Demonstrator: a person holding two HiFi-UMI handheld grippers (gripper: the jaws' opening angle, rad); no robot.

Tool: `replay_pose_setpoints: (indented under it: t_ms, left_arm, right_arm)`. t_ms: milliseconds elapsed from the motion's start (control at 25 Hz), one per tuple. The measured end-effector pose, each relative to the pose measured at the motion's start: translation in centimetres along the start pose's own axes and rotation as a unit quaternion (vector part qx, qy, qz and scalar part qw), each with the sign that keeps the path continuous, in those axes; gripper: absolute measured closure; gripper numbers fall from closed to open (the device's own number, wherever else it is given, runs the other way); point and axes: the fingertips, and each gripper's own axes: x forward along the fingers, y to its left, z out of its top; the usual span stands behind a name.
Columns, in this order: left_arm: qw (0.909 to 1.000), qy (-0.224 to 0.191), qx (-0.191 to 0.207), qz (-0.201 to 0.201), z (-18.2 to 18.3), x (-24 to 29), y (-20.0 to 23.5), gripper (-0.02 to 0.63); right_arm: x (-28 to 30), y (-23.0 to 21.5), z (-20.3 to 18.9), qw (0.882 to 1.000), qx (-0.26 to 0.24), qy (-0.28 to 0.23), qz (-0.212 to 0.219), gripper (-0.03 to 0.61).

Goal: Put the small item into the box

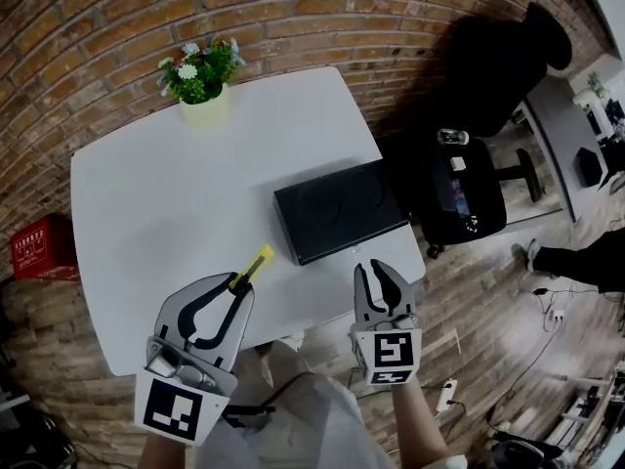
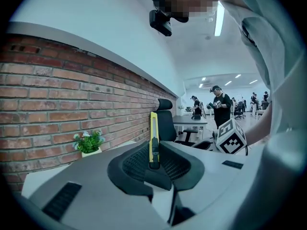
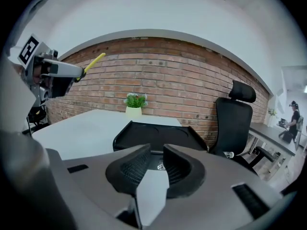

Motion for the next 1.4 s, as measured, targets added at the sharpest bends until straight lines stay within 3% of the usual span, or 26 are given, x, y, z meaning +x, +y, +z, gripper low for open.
replay_pose_setpoints:
  t_ms: [120,560,840,1400]
  left_arm:
    - [0.9999,0.007,0.008,0.004,-0.5,0.0,0.1,0.537]
    - [0.9993,0.016,0.023,0.023,-1.6,0.4,0.0,0.537]
    - [0.9992,0.024,0.021,0.024,-2.1,0.4,0.1,0.537]
    - [0.9993,0.024,0.029,0.009,-1.8,1.0,-0.5,0.537]
  right_arm:
    - [1.4,0.3,-1.1,1.000,-0.005,0.013,0.013,0.471]
    - [5.5,-0.8,-6.1,0.997,-0.037,0.070,0.022,0.469]
    - [7.0,-0.6,-6.4,0.995,-0.054,0.076,0.033,0.469]
    - [6.6,-0.8,-6.6,0.996,-0.030,0.077,0.024,0.488]
